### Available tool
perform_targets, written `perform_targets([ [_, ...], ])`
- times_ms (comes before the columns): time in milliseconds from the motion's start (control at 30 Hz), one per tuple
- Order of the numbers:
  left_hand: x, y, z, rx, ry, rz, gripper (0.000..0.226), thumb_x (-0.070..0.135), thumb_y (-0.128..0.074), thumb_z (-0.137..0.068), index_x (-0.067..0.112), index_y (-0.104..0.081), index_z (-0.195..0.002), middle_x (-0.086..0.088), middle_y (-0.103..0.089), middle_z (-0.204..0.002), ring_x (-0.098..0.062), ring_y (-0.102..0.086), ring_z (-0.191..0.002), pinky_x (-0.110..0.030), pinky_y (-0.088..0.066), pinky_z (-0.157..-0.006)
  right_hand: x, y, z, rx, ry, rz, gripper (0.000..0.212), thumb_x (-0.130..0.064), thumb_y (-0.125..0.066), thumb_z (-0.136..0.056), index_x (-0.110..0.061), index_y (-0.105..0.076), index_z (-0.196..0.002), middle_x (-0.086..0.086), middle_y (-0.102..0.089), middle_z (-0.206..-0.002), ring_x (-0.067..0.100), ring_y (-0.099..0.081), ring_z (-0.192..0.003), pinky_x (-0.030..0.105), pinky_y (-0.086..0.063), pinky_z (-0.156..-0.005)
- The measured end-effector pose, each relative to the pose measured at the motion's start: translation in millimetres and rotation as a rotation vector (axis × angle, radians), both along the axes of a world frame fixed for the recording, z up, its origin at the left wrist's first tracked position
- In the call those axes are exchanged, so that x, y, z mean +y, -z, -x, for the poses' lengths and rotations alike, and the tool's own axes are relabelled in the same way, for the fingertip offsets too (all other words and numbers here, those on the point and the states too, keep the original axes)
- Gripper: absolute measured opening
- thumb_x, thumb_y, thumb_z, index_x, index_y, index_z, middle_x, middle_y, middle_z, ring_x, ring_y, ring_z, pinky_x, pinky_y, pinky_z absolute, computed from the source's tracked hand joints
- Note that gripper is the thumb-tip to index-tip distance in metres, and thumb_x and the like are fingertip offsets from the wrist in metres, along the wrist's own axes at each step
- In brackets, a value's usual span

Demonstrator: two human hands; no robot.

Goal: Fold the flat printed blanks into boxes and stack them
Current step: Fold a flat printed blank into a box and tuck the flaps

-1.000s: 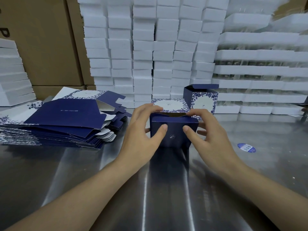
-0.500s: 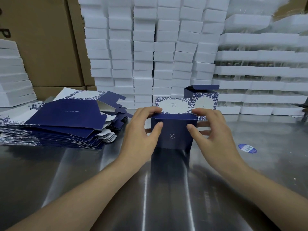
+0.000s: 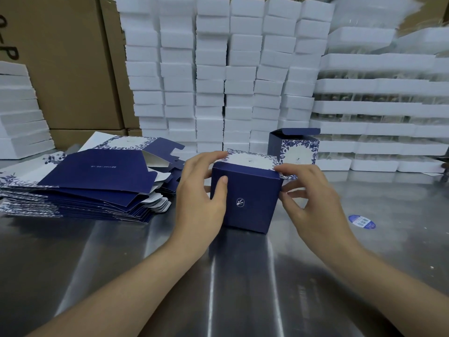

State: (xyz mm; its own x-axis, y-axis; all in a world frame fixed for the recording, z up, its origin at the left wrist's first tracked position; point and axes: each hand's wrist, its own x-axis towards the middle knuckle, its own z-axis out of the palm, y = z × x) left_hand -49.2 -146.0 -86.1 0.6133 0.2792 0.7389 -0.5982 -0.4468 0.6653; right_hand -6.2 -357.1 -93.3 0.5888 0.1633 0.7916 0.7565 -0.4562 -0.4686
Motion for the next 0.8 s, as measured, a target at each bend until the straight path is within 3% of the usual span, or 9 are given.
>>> perform_targets([
  [100, 0, -3, 1, -0.037, -0.045, -0.030, 0.047, 0.002, -0.059, -0.102, 0.037, -0.063, -0.134, 0.021, -0.052, -0.132, -0.010, -0.057, -0.125, -0.040, -0.053, -0.104, -1, 1, 1, -0.058, -0.003, 0.065, 0.058, -0.002, -0.075, -0.093, -0.041, -0.060, -0.133, -0.012, -0.056, -0.120, 0.009, -0.064, -0.104, 0.020, -0.051, -0.089],
  [167, -1, -5, 4, -0.067, -0.081, -0.063, 0.049, 0.000, -0.055, -0.102, 0.035, -0.062, -0.135, 0.018, -0.052, -0.132, -0.009, -0.054, -0.127, -0.033, -0.047, -0.108, 0, 1, 2, -0.096, -0.005, 0.106, 0.064, -0.008, -0.079, -0.091, -0.046, -0.055, -0.136, -0.016, -0.054, -0.125, 0.007, -0.061, -0.112, 0.023, -0.051, -0.094],
  [267, -5, -11, 11, -0.125, -0.133, -0.092, 0.052, -0.004, -0.050, -0.099, 0.029, -0.061, -0.137, 0.011, -0.053, -0.134, -0.007, -0.052, -0.131, -0.023, -0.041, -0.110, 1, -2, 7, -0.176, -0.026, 0.157, 0.077, -0.014, -0.088, -0.084, -0.042, -0.050, -0.145, -0.012, -0.051, -0.138, 0.013, -0.053, -0.130, 0.039, -0.049, -0.107],
  [467, -19, -23, 27, -0.282, -0.071, -0.306, 0.062, -0.011, -0.045, -0.081, 0.019, -0.064, -0.131, 0.003, -0.058, -0.130, -0.013, -0.055, -0.128, -0.050, -0.047, -0.104, 8, -7, 20, -0.427, -0.054, 0.345, 0.084, -0.040, -0.085, -0.080, -0.039, -0.043, -0.152, 0.004, -0.038, -0.164, 0.029, -0.038, -0.151, 0.054, -0.037, -0.116],
  [600, -25, -24, 35, -0.368, 0.049, -0.410, 0.070, -0.005, -0.043, -0.072, 0.021, -0.059, -0.135, 0.001, -0.058, -0.133, -0.017, -0.057, -0.128, -0.052, -0.050, -0.101, 13, -8, 27, -0.509, -0.091, 0.414, 0.084, -0.048, -0.082, -0.080, -0.040, -0.042, -0.153, 0.011, -0.034, -0.167, 0.034, -0.034, -0.155, 0.059, -0.032, -0.115],
  [700, -26, -25, 34, -0.374, 0.047, -0.377, 0.065, -0.011, -0.052, -0.080, 0.020, -0.059, -0.136, -0.002, -0.057, -0.136, -0.020, -0.055, -0.133, -0.045, -0.049, -0.105, 14, -10, 32, -0.451, -0.075, 0.330, 0.093, -0.048, -0.087, -0.071, -0.041, -0.042, -0.152, 0.008, -0.033, -0.167, 0.027, -0.036, -0.154, 0.056, -0.035, -0.113],
  [800, -25, -21, 31, -0.343, -0.012, -0.350, 0.044, 0.001, -0.057, -0.098, 0.025, -0.061, -0.134, 0.004, -0.056, -0.140, -0.019, -0.053, -0.136, -0.043, -0.046, -0.109, 17, -13, 33, -0.204, -0.073, 0.037, 0.095, -0.049, -0.089, -0.063, -0.039, -0.047, -0.147, -0.002, -0.043, -0.160, 0.018, -0.036, -0.154, 0.057, -0.037, -0.116],
])
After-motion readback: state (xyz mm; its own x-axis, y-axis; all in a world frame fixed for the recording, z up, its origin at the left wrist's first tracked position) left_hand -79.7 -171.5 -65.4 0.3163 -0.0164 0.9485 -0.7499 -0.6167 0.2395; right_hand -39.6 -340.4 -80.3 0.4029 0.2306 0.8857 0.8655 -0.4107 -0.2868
